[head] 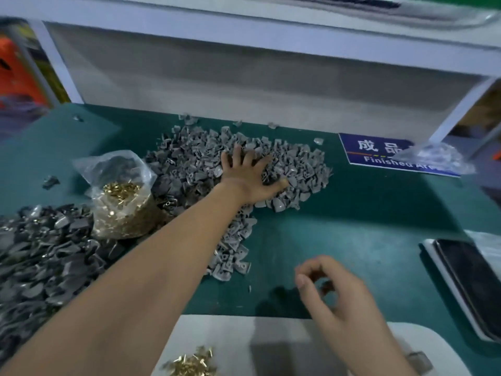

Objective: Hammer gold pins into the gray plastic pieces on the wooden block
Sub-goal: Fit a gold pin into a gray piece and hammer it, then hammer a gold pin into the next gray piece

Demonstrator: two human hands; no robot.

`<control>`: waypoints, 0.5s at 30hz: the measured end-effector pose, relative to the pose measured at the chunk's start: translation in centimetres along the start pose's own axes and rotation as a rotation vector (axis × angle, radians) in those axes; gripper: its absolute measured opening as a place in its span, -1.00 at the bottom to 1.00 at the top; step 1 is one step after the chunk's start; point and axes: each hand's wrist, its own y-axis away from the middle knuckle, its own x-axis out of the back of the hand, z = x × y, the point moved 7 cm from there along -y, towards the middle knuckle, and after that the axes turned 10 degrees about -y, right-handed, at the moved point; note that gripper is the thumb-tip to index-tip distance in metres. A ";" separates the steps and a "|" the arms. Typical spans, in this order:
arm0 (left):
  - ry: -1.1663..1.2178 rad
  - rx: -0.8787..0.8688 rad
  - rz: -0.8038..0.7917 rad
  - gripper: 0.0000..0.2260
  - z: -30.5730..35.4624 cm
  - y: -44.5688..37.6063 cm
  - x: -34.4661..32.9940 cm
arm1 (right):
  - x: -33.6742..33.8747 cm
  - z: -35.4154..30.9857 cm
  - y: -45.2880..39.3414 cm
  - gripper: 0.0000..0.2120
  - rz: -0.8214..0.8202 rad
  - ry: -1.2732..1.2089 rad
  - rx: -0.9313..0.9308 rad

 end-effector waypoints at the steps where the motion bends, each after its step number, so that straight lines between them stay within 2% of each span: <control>1: -0.014 -0.002 -0.009 -0.16 -0.1 -0.1 -0.3 | -0.2 0.3 -1.0 -0.85 -0.006 0.021 -0.011; 7: -0.003 -0.004 -0.016 -0.26 -0.2 2.2 -0.2 | -1.4 1.2 -12.7 -0.90 0.144 0.038 -0.005; 10: 0.009 -0.048 -0.004 -0.30 0.6 4.9 -0.5 | -1.0 2.6 -18.0 -0.92 0.176 0.138 0.034; 13: 0.088 -0.078 0.130 -0.36 -0.2 5.8 0.9 | 1.1 5.5 -21.9 -0.90 0.203 0.197 -0.080; 15: 0.142 0.004 0.239 -0.40 -2.5 4.6 2.5 | 2.9 7.8 -23.9 -0.93 0.226 0.238 -0.206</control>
